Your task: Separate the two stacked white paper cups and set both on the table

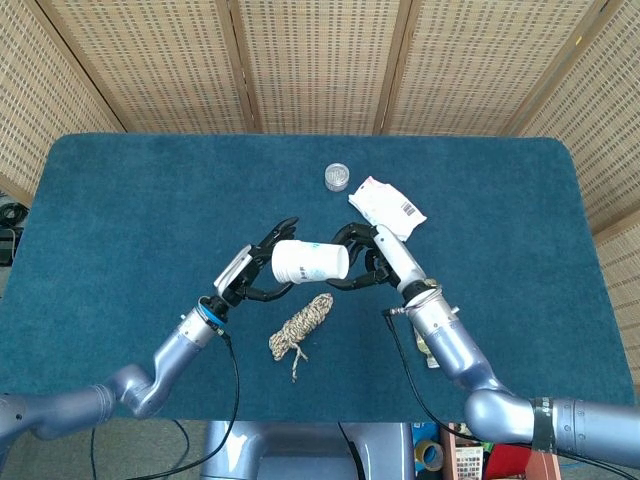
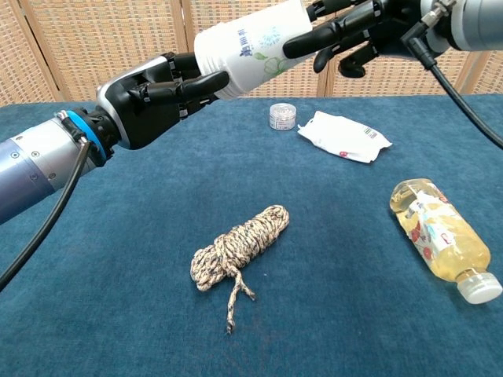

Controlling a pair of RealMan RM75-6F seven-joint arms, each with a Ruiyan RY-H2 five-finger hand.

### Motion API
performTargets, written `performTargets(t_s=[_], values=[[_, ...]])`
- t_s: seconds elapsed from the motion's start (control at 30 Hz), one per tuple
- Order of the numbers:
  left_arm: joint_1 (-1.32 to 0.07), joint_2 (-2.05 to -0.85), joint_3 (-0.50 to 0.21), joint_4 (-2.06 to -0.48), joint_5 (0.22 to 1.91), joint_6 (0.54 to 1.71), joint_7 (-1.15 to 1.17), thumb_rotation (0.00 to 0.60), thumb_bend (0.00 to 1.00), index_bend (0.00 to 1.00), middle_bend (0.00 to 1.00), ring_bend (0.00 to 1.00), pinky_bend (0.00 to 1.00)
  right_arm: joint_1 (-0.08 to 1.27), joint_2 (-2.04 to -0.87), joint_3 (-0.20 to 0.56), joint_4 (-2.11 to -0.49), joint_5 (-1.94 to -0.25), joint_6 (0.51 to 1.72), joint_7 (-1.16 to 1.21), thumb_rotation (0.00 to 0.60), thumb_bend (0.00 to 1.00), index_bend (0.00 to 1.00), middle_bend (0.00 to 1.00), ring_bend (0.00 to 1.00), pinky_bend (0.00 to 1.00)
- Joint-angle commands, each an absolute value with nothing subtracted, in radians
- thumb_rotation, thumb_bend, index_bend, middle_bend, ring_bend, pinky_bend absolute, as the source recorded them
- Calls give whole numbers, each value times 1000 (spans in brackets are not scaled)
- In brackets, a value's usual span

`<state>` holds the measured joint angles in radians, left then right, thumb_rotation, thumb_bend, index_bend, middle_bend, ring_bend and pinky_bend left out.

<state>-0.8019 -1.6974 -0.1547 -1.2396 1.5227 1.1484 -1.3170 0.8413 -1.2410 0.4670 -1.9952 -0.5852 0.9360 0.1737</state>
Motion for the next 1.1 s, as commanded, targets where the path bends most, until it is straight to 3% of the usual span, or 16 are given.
performTargets(t_s=[0.03, 1.1], values=[[-797, -1694, -151, -1241, 1524, 1149, -1316, 600, 355, 735, 4, 0, 0, 836, -1234, 469, -2001, -588, 940, 177, 600, 301, 782, 683, 583, 834], [-725, -1585, -113, -1258, 1492, 1120, -1242, 600, 355, 735, 9, 0, 0, 763, -1200, 446, -1921, -609, 939, 227, 600, 301, 782, 684, 584, 834]])
